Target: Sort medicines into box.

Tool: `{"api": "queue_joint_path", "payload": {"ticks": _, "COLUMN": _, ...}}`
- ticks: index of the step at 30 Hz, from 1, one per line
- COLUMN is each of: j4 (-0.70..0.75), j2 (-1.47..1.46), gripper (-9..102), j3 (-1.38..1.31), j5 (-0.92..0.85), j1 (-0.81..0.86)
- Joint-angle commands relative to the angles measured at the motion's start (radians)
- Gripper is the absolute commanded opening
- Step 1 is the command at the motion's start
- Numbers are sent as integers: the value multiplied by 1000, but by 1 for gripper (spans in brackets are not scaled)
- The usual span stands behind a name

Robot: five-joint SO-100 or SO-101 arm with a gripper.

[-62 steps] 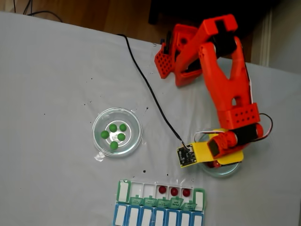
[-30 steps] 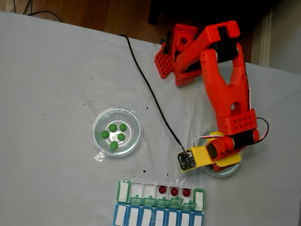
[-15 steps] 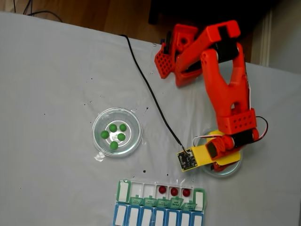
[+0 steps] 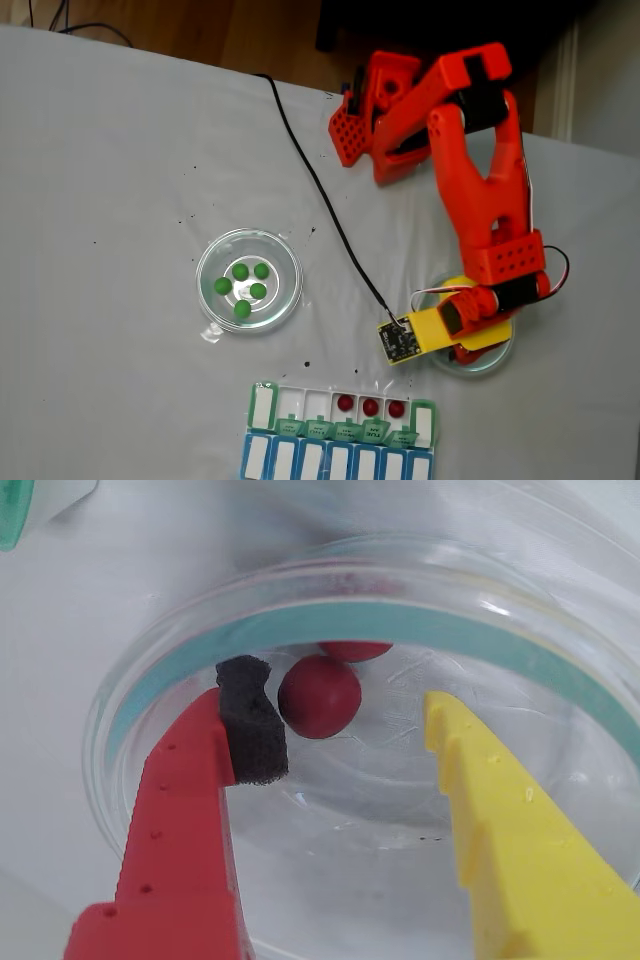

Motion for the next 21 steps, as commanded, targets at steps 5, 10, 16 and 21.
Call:
{"api": "queue_joint_path", "payload": {"ticks": 5, "j4": -28, "j2": -43, "gripper": 20, "j3": -49, "j5": -12, "j1": -8}}
{"api": "queue_joint_path", "payload": {"ticks": 10, "j4": -40, "j2": -77, "gripper": 19, "j3": -54, "j5": -14, "j1": -11}}
{"api": "queue_joint_path", "payload": {"ticks": 16, "j4": -43, "j2": -75, "gripper": 11, "j3": -51, "j5": -14, "j1": -11}}
{"api": "queue_joint_path", "payload": {"ticks": 21, "j4": -43, "j2": -71, "gripper": 11, "j3": -46, "j5": -15, "j1": -14}}
